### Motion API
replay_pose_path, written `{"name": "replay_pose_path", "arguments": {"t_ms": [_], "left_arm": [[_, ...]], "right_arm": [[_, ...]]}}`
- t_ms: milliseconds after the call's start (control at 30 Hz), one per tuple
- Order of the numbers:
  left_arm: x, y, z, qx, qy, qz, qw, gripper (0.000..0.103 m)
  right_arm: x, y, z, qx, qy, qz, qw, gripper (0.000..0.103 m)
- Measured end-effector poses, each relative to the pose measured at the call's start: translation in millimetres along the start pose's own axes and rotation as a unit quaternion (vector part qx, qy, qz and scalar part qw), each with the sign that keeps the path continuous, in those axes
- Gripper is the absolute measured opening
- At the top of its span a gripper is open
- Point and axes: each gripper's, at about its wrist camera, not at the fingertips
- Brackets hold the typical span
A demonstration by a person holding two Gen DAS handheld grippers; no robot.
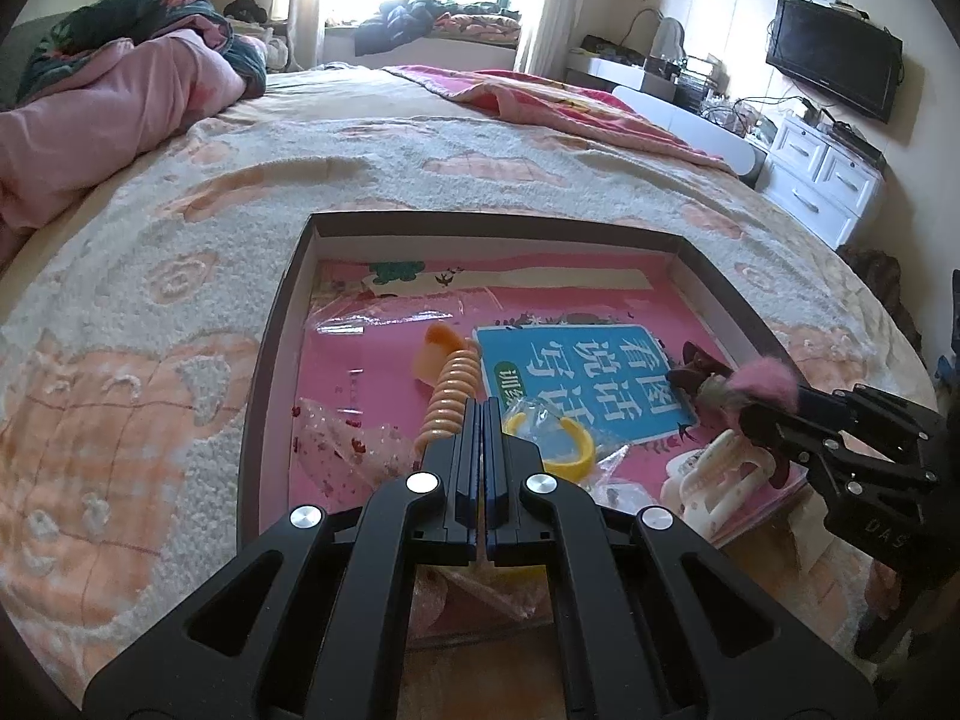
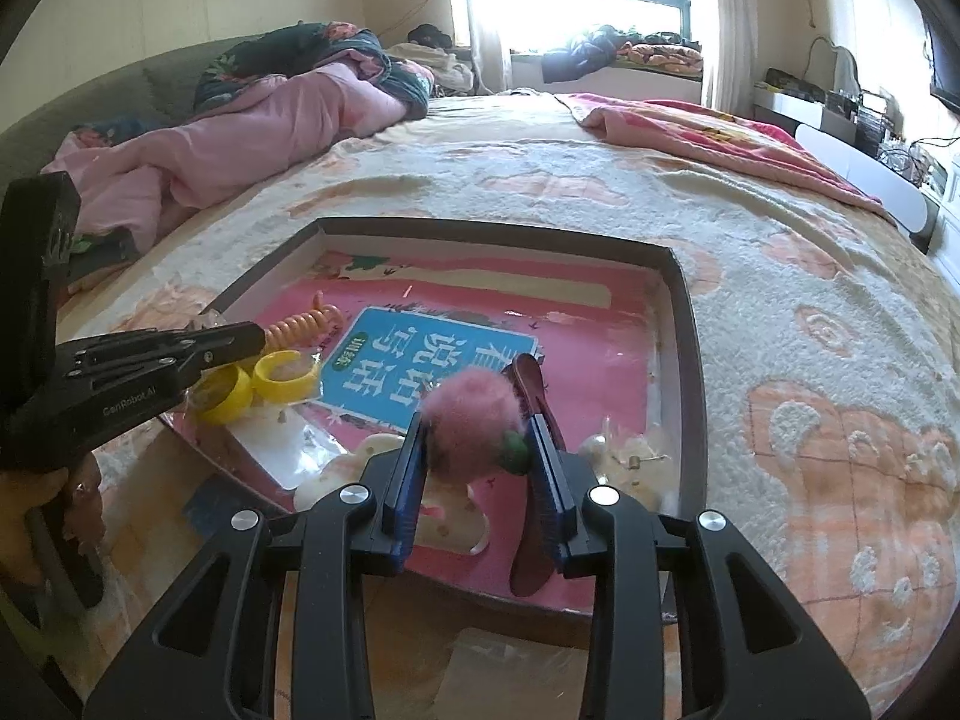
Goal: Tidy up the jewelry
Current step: 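Carry the bangles into the tray with the left tool while the right tool carries the pom-pom, then open both tools to release the bangles and pom-pom, then withdraw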
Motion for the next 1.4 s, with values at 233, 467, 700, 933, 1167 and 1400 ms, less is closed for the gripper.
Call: {"name": "replay_pose_path", "arguments": {"t_ms": [233, 467, 700, 933, 1167, 1400], "left_arm": [[4.6, -5.8, 4.3, 0.003, 0.002, 0.0, 1.0, 0.0], [7.1, -12.6, 10.4, 0.004, 0.007, -0.002, 1.0, 0.003], [8.2, -18.7, 14.2, 0.003, 0.009, -0.002, 1.0, 0.016], [6.9, -29.8, 16.9, -0.002, 0.007, 0.003, 1.0, 0.035], [6.7, -42.4, 19.5, -0.007, 0.007, 0.015, 0.9998, 0.06], [6.4, -55.2, 21.1, -0.011, 0.006, 0.025, 0.9996, 0.074]], "right_arm": [[2.5, -1.8, -0.4, -0.002, 0.006, -0.006, 1.0, 0.035], [5.7, -10.3, -1.7, -0.002, 0.009, -0.001, 1.0, 0.045], [6.2, -23.6, 2.2, 0.004, 0.02, 0.008, 1.0, 0.058], [6.6, -39.7, 10.7, 0.013, 0.037, 0.022, 0.999, 0.077], [9.4, -56.1, 17.0, 0.022, 0.056, 0.032, 0.998, 0.088], [10.7, -69.6, 19.2, 0.029, 0.056, 0.04, 0.997, 0.092]]}}
Point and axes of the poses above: each gripper's, at about its wrist camera, not at the fingertips, and y roughly the way its jaws point, z to its right, x to its underside, and after that the axes turned 11 degrees about z, right-handed
